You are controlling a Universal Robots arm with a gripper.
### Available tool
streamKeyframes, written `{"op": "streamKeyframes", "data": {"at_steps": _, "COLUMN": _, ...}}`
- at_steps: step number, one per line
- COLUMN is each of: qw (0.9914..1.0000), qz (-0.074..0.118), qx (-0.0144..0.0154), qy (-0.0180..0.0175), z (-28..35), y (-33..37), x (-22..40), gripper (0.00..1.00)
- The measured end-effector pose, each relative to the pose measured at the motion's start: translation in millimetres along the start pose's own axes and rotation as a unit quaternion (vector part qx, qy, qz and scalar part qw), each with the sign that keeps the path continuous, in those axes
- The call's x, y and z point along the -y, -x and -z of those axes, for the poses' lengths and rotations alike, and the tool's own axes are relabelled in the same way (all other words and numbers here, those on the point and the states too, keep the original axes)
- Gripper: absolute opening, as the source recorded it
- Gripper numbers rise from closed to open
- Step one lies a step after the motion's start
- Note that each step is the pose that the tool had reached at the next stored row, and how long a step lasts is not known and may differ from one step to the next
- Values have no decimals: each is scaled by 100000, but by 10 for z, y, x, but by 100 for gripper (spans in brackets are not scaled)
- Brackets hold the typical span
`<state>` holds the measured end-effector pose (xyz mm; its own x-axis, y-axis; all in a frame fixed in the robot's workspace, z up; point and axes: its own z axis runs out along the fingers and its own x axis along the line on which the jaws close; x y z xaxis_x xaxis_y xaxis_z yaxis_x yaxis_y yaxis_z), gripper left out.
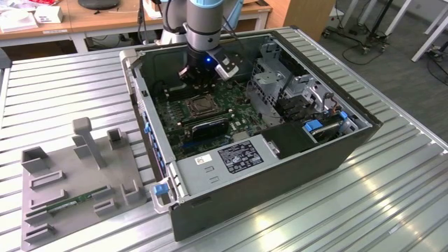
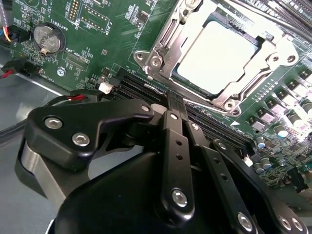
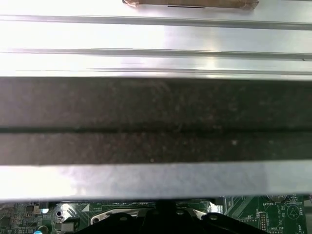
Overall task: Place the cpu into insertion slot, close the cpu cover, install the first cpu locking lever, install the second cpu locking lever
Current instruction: 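Install the first cpu locking lever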
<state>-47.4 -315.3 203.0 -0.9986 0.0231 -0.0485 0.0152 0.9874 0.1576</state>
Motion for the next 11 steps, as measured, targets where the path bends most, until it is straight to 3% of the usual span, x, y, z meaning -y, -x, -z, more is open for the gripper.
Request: {"op": "streamKeyframes", "data": {"at_steps": 11, "qw": 100000, "qz": -6, "qx": -6, "qy": -14, "z": -1, "y": 49, "x": -1, "gripper": 11}}
